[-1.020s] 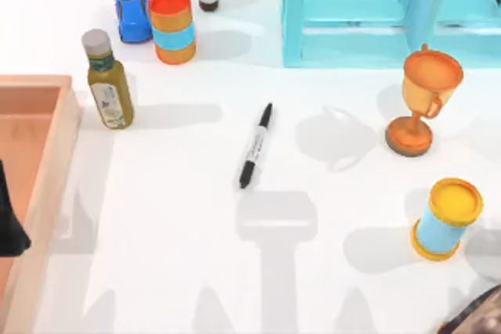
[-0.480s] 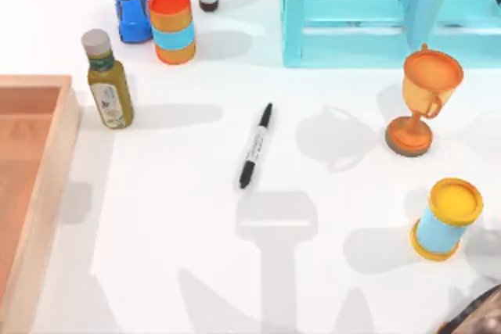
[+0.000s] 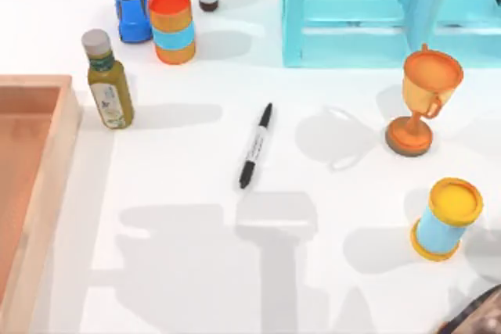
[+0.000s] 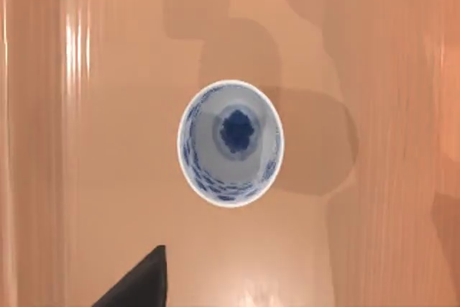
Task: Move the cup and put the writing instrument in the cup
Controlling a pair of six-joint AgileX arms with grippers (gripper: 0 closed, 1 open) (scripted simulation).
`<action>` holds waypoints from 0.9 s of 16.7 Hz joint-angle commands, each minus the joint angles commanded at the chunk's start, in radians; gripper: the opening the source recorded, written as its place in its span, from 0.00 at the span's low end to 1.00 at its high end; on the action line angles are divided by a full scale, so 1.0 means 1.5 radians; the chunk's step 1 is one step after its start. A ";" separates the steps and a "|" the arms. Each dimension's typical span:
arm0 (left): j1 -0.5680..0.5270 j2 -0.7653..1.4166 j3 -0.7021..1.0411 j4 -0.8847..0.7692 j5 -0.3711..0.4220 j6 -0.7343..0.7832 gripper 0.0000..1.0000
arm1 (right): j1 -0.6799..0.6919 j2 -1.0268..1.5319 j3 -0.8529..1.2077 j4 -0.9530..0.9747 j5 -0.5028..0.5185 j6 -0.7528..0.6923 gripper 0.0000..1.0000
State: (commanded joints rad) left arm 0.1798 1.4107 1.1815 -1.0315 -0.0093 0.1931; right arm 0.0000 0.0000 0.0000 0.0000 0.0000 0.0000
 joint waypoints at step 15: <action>0.027 0.247 0.199 -0.163 0.004 0.031 1.00 | 0.000 0.000 0.000 0.000 0.000 0.000 1.00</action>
State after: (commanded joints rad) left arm 0.2201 1.7814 1.4802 -1.2763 -0.0033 0.2389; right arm 0.0000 0.0000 0.0000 0.0000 0.0000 0.0000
